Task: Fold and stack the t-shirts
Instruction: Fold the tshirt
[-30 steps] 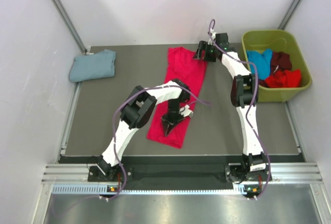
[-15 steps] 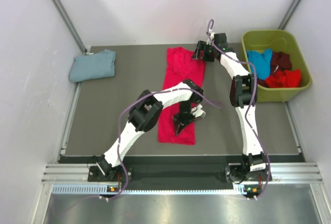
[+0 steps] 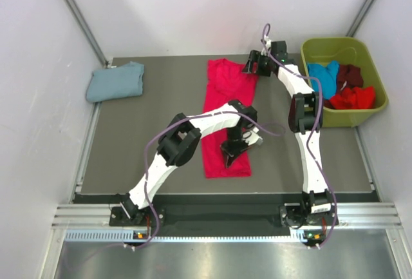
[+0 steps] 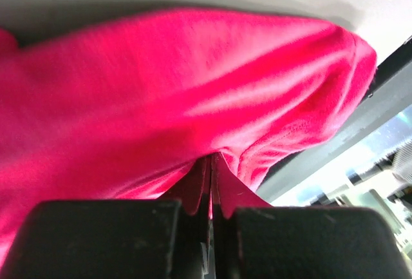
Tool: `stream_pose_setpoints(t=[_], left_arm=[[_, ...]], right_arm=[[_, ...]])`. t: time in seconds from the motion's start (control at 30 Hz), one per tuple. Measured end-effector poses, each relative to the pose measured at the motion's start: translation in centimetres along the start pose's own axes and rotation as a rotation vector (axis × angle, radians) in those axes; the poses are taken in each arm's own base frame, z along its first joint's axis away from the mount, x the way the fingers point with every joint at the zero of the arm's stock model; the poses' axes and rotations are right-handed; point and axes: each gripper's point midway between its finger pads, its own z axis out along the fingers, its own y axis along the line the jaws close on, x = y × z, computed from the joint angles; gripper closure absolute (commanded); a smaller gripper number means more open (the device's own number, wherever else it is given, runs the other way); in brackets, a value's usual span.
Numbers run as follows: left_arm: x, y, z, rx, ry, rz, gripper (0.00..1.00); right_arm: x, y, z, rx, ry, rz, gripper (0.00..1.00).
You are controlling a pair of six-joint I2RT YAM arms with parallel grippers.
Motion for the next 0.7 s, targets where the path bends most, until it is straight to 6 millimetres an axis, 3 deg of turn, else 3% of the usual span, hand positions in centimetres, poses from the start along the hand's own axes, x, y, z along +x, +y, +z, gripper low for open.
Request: stream_pose_setpoints(t=[0.37, 0.47, 0.5, 0.6, 0.7], left_arm=[[3.0, -0.9, 0.6, -0.022, -0.068, 0.047, 0.99], [3.4, -0.8, 0.2, -0.073, -0.076, 0.074, 0.88], [3.6, -0.7, -0.1, -0.102, -0.079, 0.085, 0.78], [3.4, -0.1, -2.2, -0.203, -0.123, 0.125, 0.75], [2.9, 0.4, -5.8, -0.302, -0.210, 0.158, 0.72]], right_arm=[[-1.0, -0.5, 0.3, 0.008, -0.035, 0.013, 0.22], [-1.4, -0.3, 0.3, 0.005, -0.043, 0.005, 0.21], [-1.4, -0.3, 0.3, 0.003, -0.045, 0.001, 0.21], [-1.5, -0.3, 0.2, 0.003, -0.045, -0.015, 0.21], [-1.6, 0.0, -0.4, 0.004, -0.039, -0.019, 0.22]])
